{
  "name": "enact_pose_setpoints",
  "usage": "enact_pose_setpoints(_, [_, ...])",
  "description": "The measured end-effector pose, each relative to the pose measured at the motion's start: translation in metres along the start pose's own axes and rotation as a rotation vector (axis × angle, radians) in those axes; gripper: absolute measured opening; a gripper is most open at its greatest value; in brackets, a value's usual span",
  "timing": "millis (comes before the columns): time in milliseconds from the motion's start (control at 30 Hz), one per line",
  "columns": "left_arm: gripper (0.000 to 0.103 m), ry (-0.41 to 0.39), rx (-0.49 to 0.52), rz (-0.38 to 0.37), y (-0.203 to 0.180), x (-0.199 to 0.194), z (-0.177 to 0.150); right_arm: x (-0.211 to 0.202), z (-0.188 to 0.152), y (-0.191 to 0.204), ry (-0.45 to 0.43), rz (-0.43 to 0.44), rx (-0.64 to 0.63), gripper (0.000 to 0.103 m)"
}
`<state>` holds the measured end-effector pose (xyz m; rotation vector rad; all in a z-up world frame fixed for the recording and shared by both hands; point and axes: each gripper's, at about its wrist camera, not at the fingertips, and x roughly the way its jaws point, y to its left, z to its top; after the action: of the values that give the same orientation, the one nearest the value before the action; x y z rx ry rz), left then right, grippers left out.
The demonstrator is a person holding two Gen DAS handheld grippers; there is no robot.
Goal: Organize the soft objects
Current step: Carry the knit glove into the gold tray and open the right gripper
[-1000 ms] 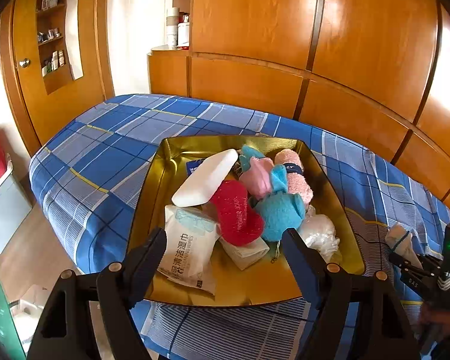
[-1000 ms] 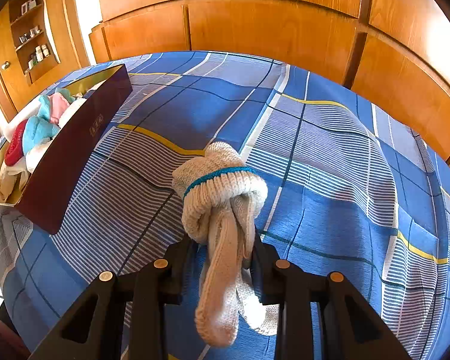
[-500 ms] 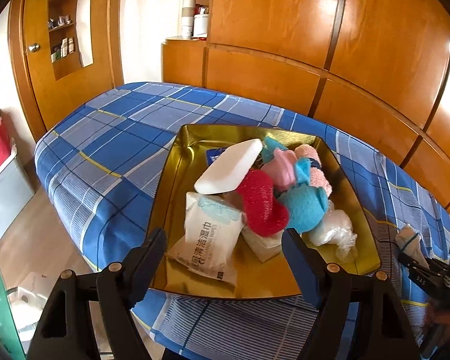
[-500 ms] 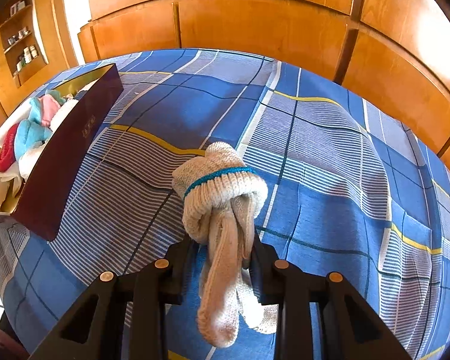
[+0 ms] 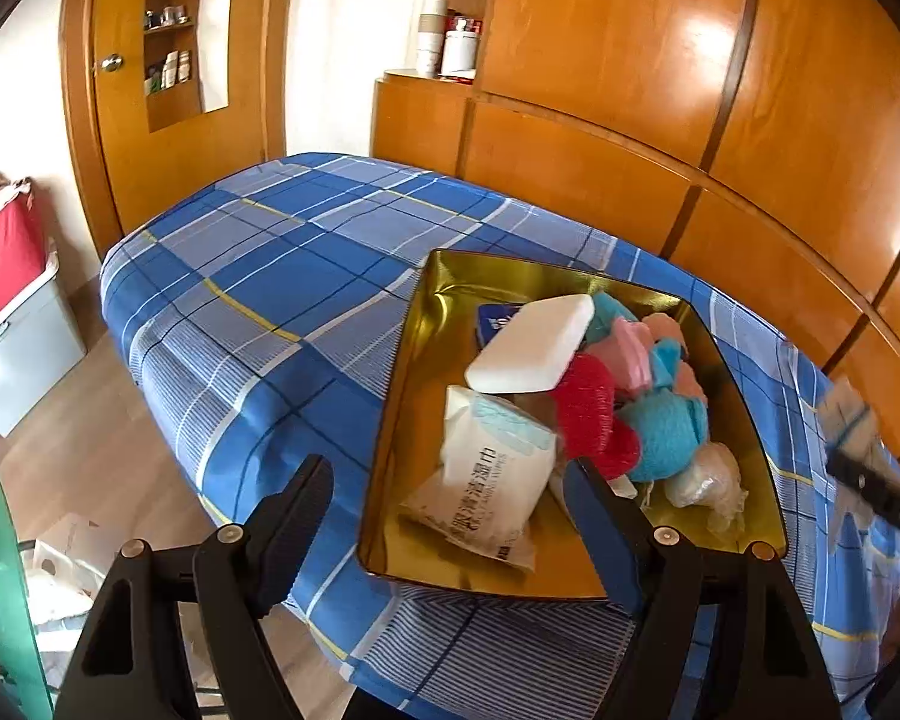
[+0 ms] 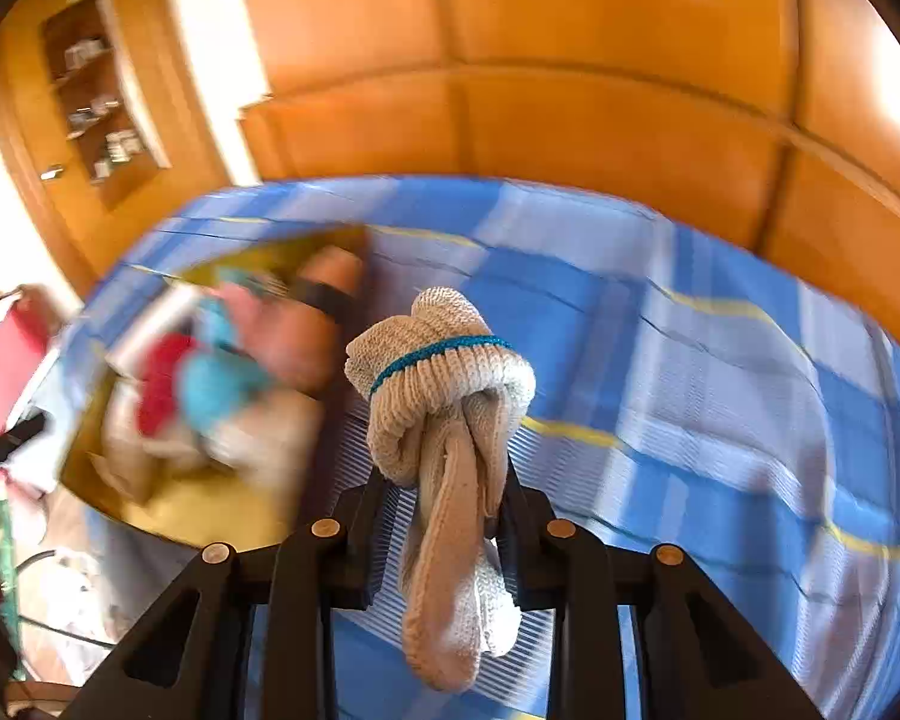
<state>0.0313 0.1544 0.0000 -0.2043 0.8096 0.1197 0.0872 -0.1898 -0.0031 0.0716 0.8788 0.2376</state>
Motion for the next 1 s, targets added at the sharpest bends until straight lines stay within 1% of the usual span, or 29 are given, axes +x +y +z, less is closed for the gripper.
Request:
enact_pose_setpoints(67, [0.08,-0.001,-0.008,-0.001,0.004,-0.001,0.0,0.004,0.016,0.027,-0.009,0.047,-0.034,0.029])
enact_pose_setpoints(100, [0.08,-0.002,-0.011,-0.002,0.005,-0.001,0.001,0.007,0.022,0.036,-0.005,0.057,-0.047,0.029])
enact_pose_setpoints(233, [0.08,-0.009,-0.015,-0.005,0.009,-0.002,0.003,0.034,0.046,0.075,0.023,0.06,-0.089,0.029])
enact_pose_setpoints(300, [0.082,-0.006,-0.018,-0.003,0.011,0.0,0.002,0.053,0.053,0.089,0.058,0.047,-0.103,0.029])
enact_pose_setpoints(467, [0.082,0.011,-0.021,-0.01,0.012,0.005,0.001,0.096,0.059,0.107,0.156,0.009,-0.127,0.032])
enact_pose_setpoints(533, [0.082,0.011,-0.017,-0.011,0.011,0.005,0.001,0.102,0.056,0.109,0.172,0.003,-0.14,0.033])
enact_pose_setpoints(600, [0.083,0.008,-0.01,-0.009,0.008,0.005,0.001,0.102,0.052,0.112,0.179,0.021,-0.15,0.038])
enact_pose_setpoints(633, [0.084,0.006,-0.006,-0.007,0.007,0.006,0.001,0.101,0.05,0.112,0.182,0.038,-0.149,0.042])
enact_pose_setpoints(700, [0.089,0.004,0.001,-0.003,0.004,0.006,0.0,0.098,0.047,0.11,0.173,0.047,-0.147,0.046])
enact_pose_setpoints(733, [0.089,0.001,0.004,-0.002,0.003,0.006,0.0,0.096,0.047,0.11,0.167,0.045,-0.147,0.048])
enact_pose_setpoints(933, [0.091,-0.021,0.017,0.012,-0.002,-0.001,0.001,0.08,0.044,0.106,0.104,0.055,-0.142,0.048])
enact_pose_setpoints(1000, [0.095,-0.034,0.021,0.019,-0.004,-0.005,0.001,0.069,0.042,0.106,0.061,0.048,-0.144,0.048])
